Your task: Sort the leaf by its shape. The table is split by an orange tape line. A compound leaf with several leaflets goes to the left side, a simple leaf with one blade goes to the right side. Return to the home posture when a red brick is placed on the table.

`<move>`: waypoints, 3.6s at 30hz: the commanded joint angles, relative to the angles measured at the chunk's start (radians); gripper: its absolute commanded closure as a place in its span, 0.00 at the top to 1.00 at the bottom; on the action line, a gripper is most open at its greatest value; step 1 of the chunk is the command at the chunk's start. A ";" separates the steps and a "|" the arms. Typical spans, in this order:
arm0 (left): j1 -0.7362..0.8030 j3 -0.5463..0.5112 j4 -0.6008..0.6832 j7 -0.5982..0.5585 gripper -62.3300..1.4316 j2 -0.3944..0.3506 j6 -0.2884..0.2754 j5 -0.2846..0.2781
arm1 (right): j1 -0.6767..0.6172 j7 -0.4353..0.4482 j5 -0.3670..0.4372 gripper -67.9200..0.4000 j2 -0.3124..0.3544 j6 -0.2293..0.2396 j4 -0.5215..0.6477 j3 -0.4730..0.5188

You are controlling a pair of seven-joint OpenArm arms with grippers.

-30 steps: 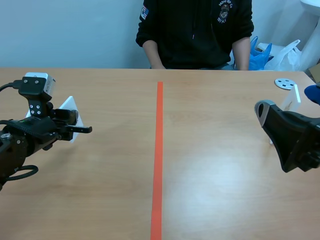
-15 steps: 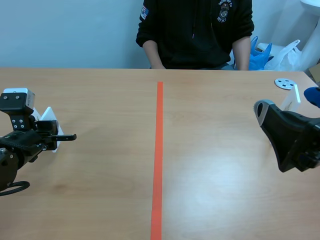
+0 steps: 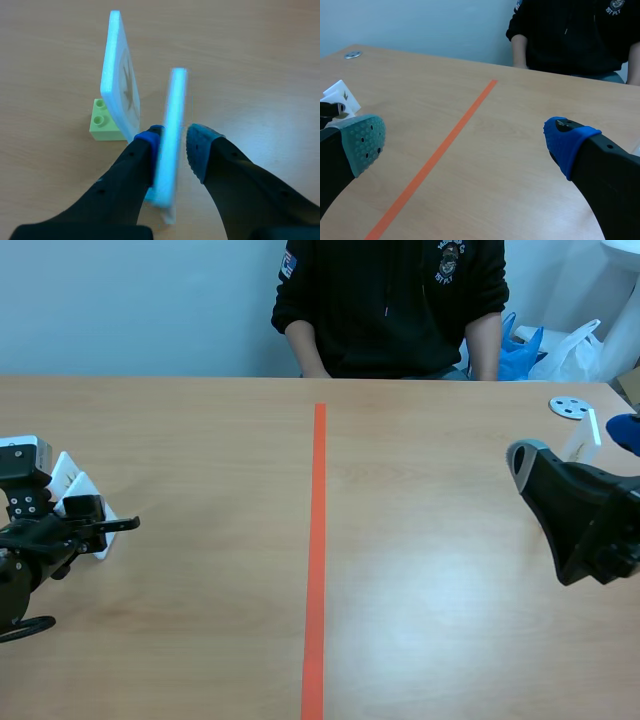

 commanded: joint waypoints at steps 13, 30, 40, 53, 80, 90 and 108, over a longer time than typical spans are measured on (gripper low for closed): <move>-0.018 -0.002 0.048 -0.006 0.92 -0.018 -0.002 -0.029 | 0.012 0.019 0.011 1.00 0.006 0.012 0.011 0.006; 0.101 -0.089 0.523 0.315 0.92 -0.083 -0.011 -0.134 | 0.012 0.019 0.011 1.00 0.006 0.015 0.011 0.006; 0.131 -0.086 0.736 0.463 1.00 -0.089 -0.258 -0.257 | 0.012 0.030 0.011 1.00 0.006 0.014 0.011 0.010; 0.147 0.169 0.797 0.580 1.00 -0.059 -0.496 -0.275 | 0.000 -0.001 0.011 1.00 0.009 0.071 0.011 0.120; 0.188 0.223 0.805 0.533 1.00 0.105 -0.473 -0.079 | -0.013 0.003 0.052 1.00 0.014 0.116 0.011 0.120; 0.183 0.224 0.805 0.487 1.00 0.098 -0.463 -0.095 | -0.013 0.003 0.051 1.00 0.014 0.116 0.011 0.120; 0.315 0.158 0.809 0.410 1.00 0.052 -0.429 -0.102 | -0.013 -0.001 0.048 1.00 0.014 0.116 0.011 0.120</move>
